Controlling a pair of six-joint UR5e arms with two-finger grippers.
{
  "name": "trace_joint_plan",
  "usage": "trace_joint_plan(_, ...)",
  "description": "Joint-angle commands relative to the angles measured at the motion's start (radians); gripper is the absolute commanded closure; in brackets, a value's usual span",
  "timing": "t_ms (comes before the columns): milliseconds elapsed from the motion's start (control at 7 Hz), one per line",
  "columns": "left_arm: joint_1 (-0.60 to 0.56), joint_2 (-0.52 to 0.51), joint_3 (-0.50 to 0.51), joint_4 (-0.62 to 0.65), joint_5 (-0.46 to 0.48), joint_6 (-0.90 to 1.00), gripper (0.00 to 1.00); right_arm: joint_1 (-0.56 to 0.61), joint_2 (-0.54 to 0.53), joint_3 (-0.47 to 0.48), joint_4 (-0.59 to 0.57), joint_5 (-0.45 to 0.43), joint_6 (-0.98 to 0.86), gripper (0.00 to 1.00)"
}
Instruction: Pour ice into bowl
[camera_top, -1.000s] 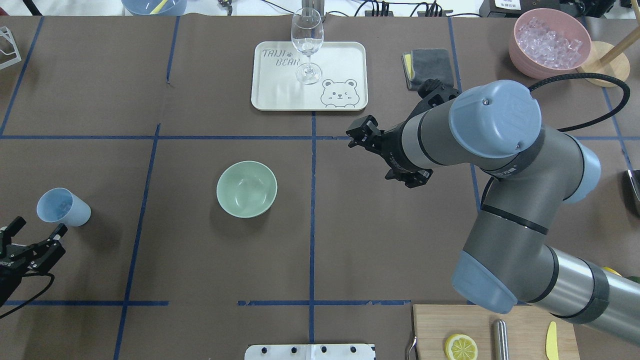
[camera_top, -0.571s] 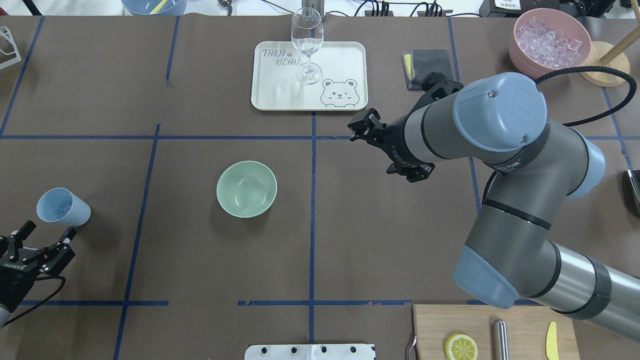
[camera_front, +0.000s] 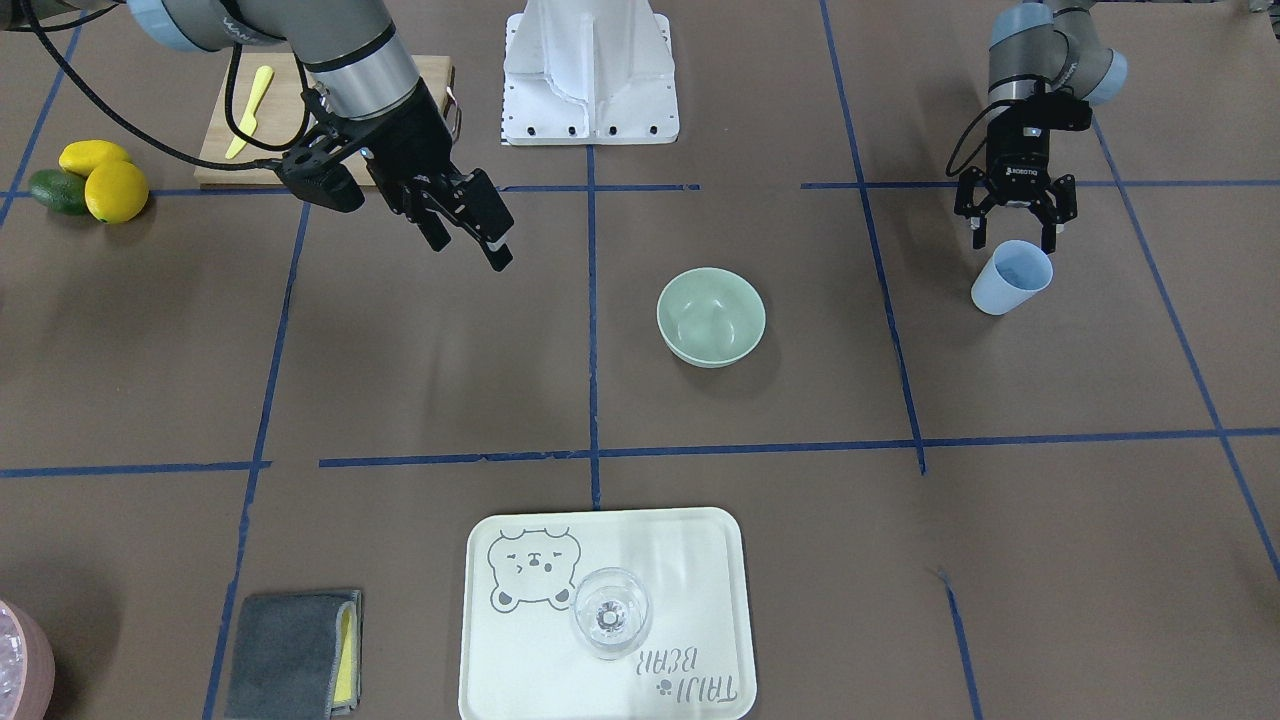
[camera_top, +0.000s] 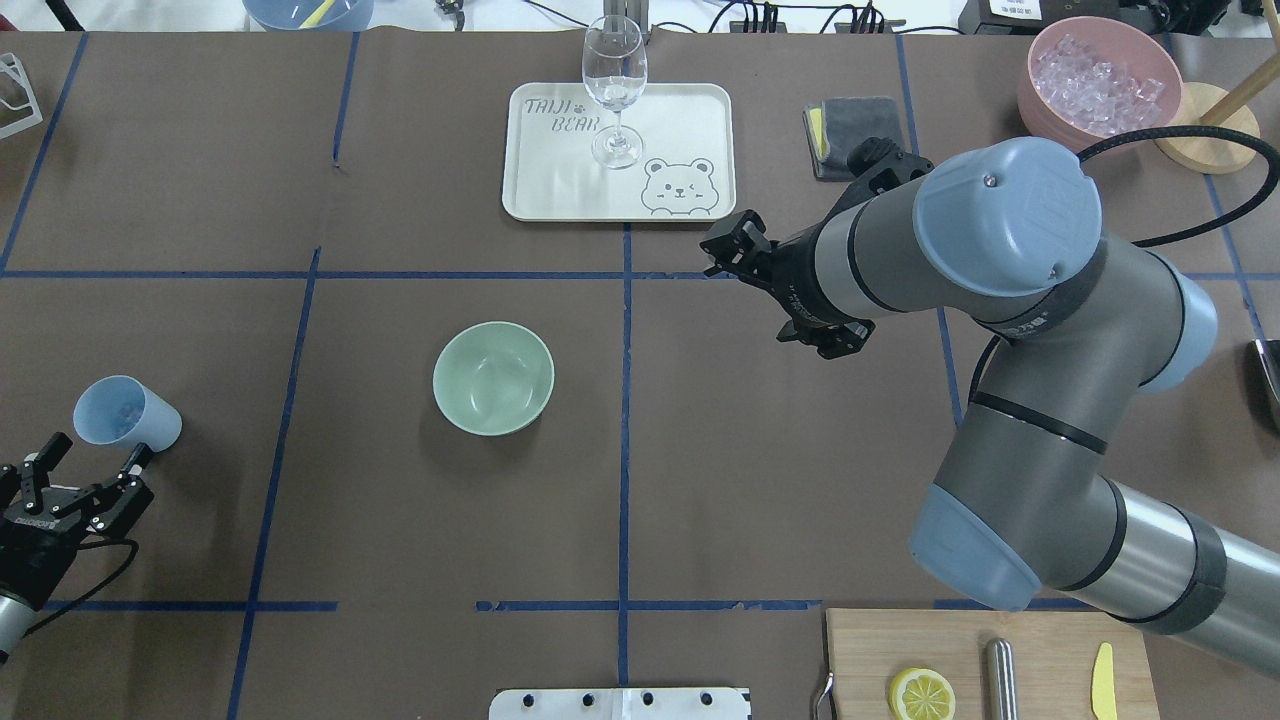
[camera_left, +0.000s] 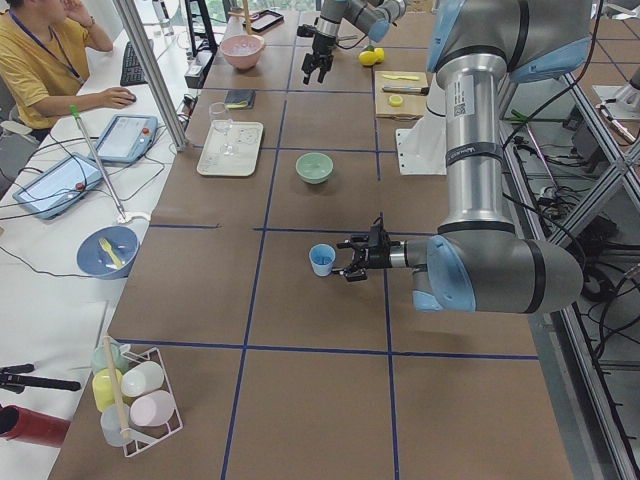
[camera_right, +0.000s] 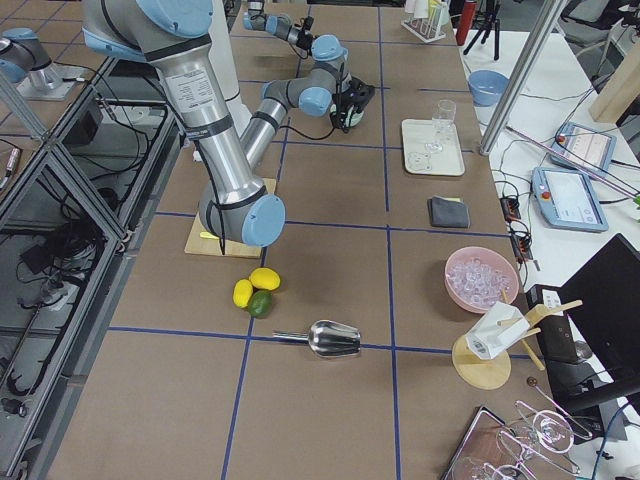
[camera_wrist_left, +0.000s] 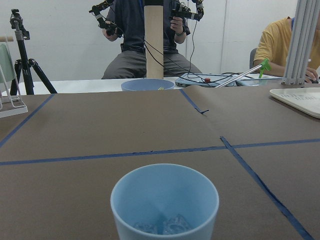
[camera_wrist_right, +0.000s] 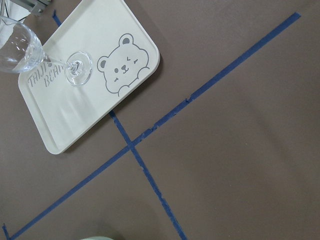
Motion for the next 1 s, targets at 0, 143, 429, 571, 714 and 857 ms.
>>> trace_joint_plan(0,-0.042,-0.034,0.020,0.007,-0.005,0.006,0.01,0.001,-0.004,0.000,0.000,0.000,0.001,0.00)
trace_joint_plan(143,-0.070,-0.091,0.078,0.009,-0.007,0.009,0.01,0.001,-0.004,0.000,0.000,0.000,0.001,0.00)
trace_joint_plan(429,-0.120,-0.113,0.103,0.013,-0.043,0.021,0.02,0.001,-0.002,0.000,0.000,0.002,-0.001,0.00)
trace_joint_plan(571,-0.136,-0.115,0.104,0.012,-0.054,0.052,0.03,0.000,-0.001,0.000,0.000,0.002,0.001,0.00)
trace_joint_plan(714,-0.142,-0.125,0.118,0.013,-0.057,0.052,0.03,0.000,-0.001,0.000,0.000,0.002,0.001,0.00)
trace_joint_plan(857,-0.150,-0.148,0.142,0.015,-0.060,0.052,0.03,0.000,-0.001,-0.002,0.000,0.002,-0.001,0.00)
